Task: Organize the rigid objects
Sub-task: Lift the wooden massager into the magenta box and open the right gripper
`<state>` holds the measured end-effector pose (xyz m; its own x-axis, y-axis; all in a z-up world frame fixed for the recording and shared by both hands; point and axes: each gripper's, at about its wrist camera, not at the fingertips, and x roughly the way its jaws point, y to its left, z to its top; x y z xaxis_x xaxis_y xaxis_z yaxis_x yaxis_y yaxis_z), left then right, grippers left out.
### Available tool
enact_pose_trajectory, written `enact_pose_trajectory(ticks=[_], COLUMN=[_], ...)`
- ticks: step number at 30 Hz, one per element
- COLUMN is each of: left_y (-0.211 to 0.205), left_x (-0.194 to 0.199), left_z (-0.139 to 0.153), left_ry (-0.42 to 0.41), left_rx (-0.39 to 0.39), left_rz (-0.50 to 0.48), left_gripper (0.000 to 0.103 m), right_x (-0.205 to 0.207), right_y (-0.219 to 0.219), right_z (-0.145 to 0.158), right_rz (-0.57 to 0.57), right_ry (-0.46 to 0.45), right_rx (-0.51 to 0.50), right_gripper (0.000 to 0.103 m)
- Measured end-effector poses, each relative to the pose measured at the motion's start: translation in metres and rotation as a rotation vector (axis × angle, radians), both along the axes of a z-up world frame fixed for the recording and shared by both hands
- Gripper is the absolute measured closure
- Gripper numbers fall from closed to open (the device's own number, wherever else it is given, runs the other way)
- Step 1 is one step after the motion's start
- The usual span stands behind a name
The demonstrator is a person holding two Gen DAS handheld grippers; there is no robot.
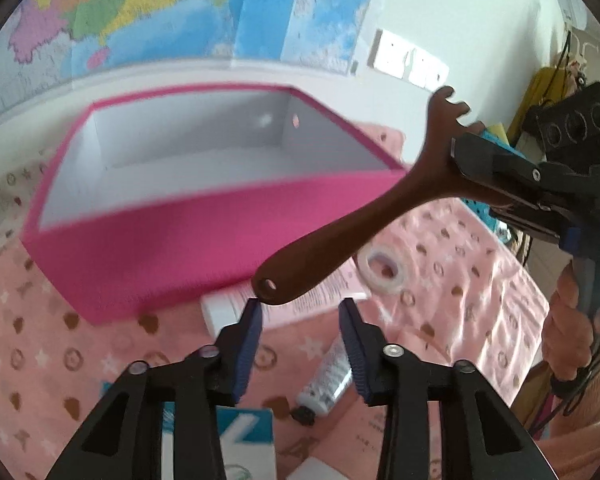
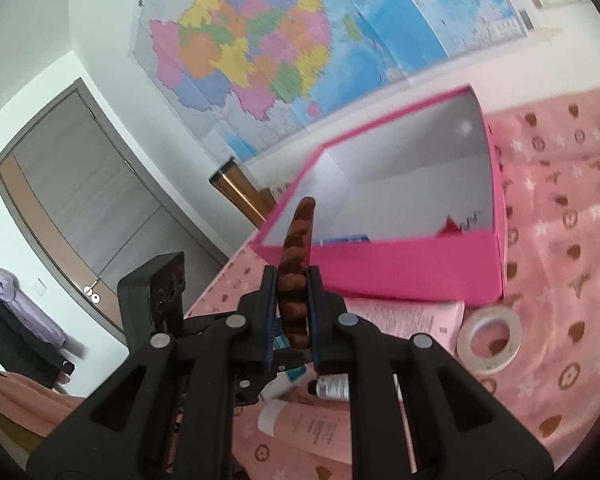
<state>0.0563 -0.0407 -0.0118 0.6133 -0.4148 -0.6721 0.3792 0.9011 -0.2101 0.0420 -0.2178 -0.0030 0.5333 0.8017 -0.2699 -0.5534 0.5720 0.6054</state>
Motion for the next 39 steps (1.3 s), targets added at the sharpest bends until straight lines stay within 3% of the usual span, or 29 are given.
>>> enact_pose_trajectory(ticks=[6, 10, 21, 25, 28, 30, 31, 34, 39], left_y=[0.006, 0.002, -0.003, 0.002, 0.006, 0.008, 0.008, 0.008, 0.008], left_x=[0.010, 0.021, 0.067, 0.072, 0.071, 0.068, 0.065, 0.058, 0.051], left_z=[0.039, 0.058, 0.039, 0.032, 0.030, 0.030, 0.031, 0.032, 0.032], left_ry=[-0.089, -0.143, -0.084, -0.064, -0.059, -0.065, -0.073, -0.080, -0.084], left_rx=[-0.022, 0.011, 0.083, 0.080, 0.063, 0.062, 0.066, 0.062, 0.048], left_rz=[0.010, 0.020, 0.071, 0.091, 0.098, 0.099, 0.101, 0.099, 0.094], left_gripper=[0.070, 0.070, 0.070, 0.070, 0.070, 0.070, 0.070, 0.069, 0.067], right_x=[0.011, 0.026, 0.087, 0.098, 0.096, 0.093, 0.092, 0.084, 0.072], right_y=[-0.011, -0.014, -0.017, -0.010, 0.000, 0.006, 0.007, 0.002, -0.012], right_z=[0.029, 0.039, 0.015, 0.003, 0.004, 0.006, 0.008, 0.013, 0.015], right_rz=[0.004, -0.001, -0.001, -0.009, -0.107, -0.191, -0.218, -0.280, -0.317], right_ry=[-0.060, -0.070, 0.052, 0.099, 0.061, 0.033, 0.018, -0.008, -0.022], right_rx=[0.058, 0.082, 0.140, 0.054, -0.148, -0.286, -0.326, -0.374, -0.357], right_gripper=[0.088, 0.087, 0.087, 0.085, 0.076, 0.062, 0.062, 0.061, 0.061])
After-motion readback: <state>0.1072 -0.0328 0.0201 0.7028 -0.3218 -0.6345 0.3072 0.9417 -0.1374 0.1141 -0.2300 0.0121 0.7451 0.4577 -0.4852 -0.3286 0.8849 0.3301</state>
